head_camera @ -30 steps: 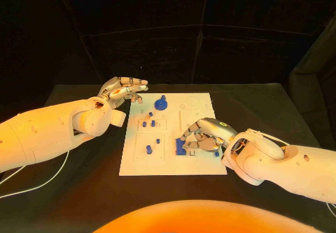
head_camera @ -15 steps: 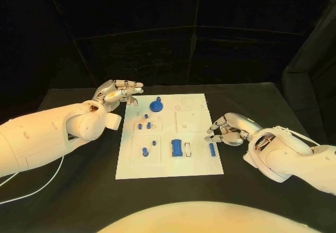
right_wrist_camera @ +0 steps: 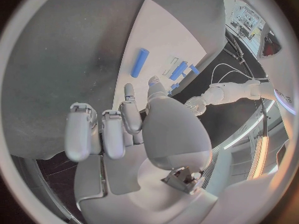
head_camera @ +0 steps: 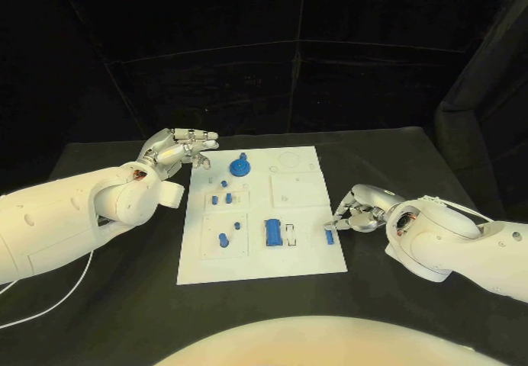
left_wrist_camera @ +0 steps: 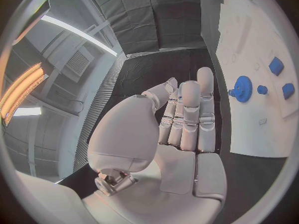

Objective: Assemble the parts on the task board

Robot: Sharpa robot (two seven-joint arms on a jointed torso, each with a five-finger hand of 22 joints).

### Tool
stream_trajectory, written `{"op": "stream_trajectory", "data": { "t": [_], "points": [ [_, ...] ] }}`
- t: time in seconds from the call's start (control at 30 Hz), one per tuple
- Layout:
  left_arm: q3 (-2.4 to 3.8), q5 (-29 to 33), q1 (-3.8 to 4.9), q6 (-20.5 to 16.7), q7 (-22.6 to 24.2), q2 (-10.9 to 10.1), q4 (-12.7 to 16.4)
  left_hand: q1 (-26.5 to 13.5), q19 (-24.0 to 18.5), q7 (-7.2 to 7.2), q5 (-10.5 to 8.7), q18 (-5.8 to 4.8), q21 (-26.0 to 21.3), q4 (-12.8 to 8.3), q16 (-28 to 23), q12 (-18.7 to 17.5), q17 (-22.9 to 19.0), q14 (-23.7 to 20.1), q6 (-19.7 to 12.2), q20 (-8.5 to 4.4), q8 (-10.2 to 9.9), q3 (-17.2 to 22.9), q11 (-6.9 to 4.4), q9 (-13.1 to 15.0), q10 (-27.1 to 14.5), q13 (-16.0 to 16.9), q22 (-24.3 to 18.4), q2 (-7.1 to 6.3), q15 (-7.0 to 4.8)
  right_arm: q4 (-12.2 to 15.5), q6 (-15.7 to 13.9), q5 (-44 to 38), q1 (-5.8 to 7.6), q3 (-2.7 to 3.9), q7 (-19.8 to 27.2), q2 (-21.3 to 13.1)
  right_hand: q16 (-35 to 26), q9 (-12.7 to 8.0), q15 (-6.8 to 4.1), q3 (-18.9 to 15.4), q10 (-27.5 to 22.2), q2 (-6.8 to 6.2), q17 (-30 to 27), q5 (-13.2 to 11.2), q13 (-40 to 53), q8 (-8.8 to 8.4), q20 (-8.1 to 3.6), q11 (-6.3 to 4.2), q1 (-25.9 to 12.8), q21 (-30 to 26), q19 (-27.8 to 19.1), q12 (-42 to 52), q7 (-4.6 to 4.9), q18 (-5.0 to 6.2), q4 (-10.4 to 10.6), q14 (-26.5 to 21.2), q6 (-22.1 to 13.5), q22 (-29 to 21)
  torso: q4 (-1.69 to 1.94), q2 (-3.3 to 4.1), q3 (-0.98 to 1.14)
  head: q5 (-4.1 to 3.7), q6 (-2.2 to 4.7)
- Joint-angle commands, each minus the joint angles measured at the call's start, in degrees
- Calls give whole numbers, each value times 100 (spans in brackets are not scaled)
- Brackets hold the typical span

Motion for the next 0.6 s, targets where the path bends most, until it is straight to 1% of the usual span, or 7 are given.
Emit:
{"op": "stream_trajectory", "data": {
  "t": [0.03,0.33,0.43,0.57,0.6],
  "points": [
    [2,12,5,71,46,-1,12,22,-30,-2,17,37,-18,-30,-35,38,-6,-52,-40,11,38,-9,2,4,-31,6,-4,10,-4,-2,403,-289,2,1,-395,29,-29,44,-48,-50,-11,-47,561,-43,-6,36,-54,-53,-38,-38,9,-39,4,-52,39,394,46,-5,8,-8,-8,-9,1],
    [-1,12,1,80,39,3,3,22,-30,-2,17,37,-18,-30,-35,38,-6,-52,-40,11,38,-9,2,4,-31,6,-4,10,-4,-9,510,-355,-8,0,-387,157,-29,142,-65,-98,-4,-66,566,-34,3,97,-71,-73,31,-37,16,-33,-19,-54,104,396,62,4,9,-2,-2,11,3],
    [-2,12,-1,86,32,4,0,22,-30,-2,17,37,-18,-30,-35,38,-6,-52,-40,11,38,-9,2,4,-31,6,-4,10,-4,-2,529,-381,-19,-1,-367,207,-31,203,-72,-105,-8,-70,568,13,0,122,-80,-78,145,-38,18,-44,-22,-55,95,397,41,6,13,0,-6,13,1],
    [-3,12,-3,86,24,3,10,22,-30,-2,17,37,-18,-30,-35,38,-6,-52,-40,11,38,-9,2,4,-31,6,-4,10,-4,-27,598,-454,-27,-1,-366,265,-29,275,-75,-106,-8,-63,575,54,5,151,-84,-80,301,-37,23,-43,-21,-58,53,399,16,15,7,0,-9,16,7],
    [-3,12,-4,88,22,3,14,22,-30,-2,17,37,-18,-30,-35,38,-6,-52,-40,11,38,-9,2,4,-31,6,-4,10,-4,-39,622,-489,-29,-1,-370,281,-29,300,-76,-100,-7,-55,578,108,8,160,-86,-80,366,-34,26,-42,-20,-59,27,400,6,22,6,0,-10,12,11]
  ]
}}
